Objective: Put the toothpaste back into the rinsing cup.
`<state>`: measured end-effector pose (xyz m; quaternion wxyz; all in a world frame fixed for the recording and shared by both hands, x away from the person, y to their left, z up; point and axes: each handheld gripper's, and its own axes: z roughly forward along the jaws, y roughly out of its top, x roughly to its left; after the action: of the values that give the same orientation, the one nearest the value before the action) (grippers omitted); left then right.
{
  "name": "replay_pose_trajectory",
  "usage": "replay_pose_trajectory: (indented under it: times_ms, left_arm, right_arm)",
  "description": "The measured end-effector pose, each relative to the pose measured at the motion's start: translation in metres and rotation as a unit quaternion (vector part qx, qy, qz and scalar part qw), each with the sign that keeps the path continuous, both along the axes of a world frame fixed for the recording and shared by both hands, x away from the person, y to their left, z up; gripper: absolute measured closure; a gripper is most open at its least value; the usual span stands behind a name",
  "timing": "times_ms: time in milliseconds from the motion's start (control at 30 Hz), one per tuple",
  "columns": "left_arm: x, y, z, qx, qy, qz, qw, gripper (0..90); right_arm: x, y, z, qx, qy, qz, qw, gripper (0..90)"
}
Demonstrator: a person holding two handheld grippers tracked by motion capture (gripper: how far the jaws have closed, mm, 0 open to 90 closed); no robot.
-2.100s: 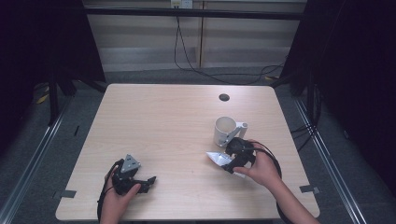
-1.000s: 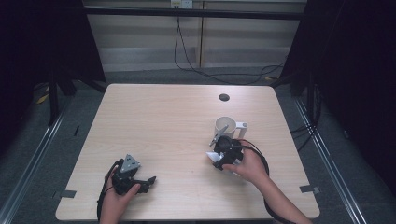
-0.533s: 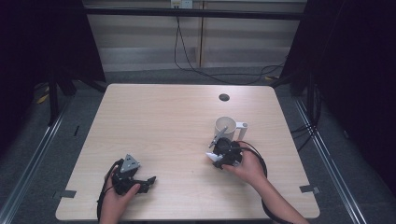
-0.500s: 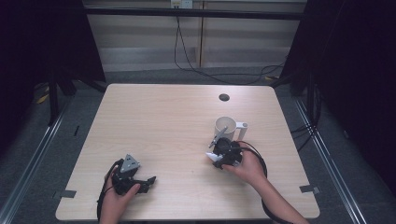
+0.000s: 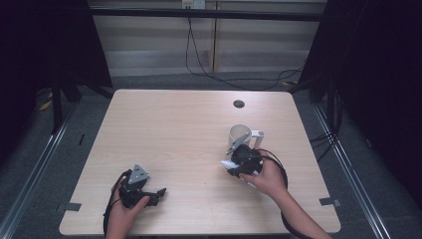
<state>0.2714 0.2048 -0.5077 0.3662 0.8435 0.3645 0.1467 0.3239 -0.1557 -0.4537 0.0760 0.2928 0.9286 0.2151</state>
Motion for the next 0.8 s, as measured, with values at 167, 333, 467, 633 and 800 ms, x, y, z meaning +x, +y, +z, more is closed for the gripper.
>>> replay_pose_trajectory:
  times_ms: [167,333,467,633,800]
  left_arm:
    - [0.000,0.000,0.000,0.000,0.000,0.000,1.0000,15.1]
    - [0.000,0.000,0.000,0.000,0.001,0.000,1.0000,15.1]
    - [0.000,-0.001,0.000,0.000,-0.001,0.001,1.0000,15.0]
    - [0.000,0.000,0.000,0.000,0.000,0.000,1.0000,15.1]
    - [0.000,-0.001,0.000,0.002,-0.001,0.000,1.0000,15.1]
  right_arm:
    - [0.000,-0.007,0.006,0.024,-0.004,-0.004,0.9997,67.4]
    - [-0.001,-0.011,0.013,0.039,-0.013,-0.007,0.9991,67.4]
    - [-0.001,-0.013,0.018,0.055,-0.015,-0.012,0.9983,67.4]
    - [-0.001,-0.017,0.023,0.079,-0.019,-0.018,0.9965,67.3]
    - [0.000,-0.019,0.029,0.089,-0.018,-0.020,0.9957,67.1]
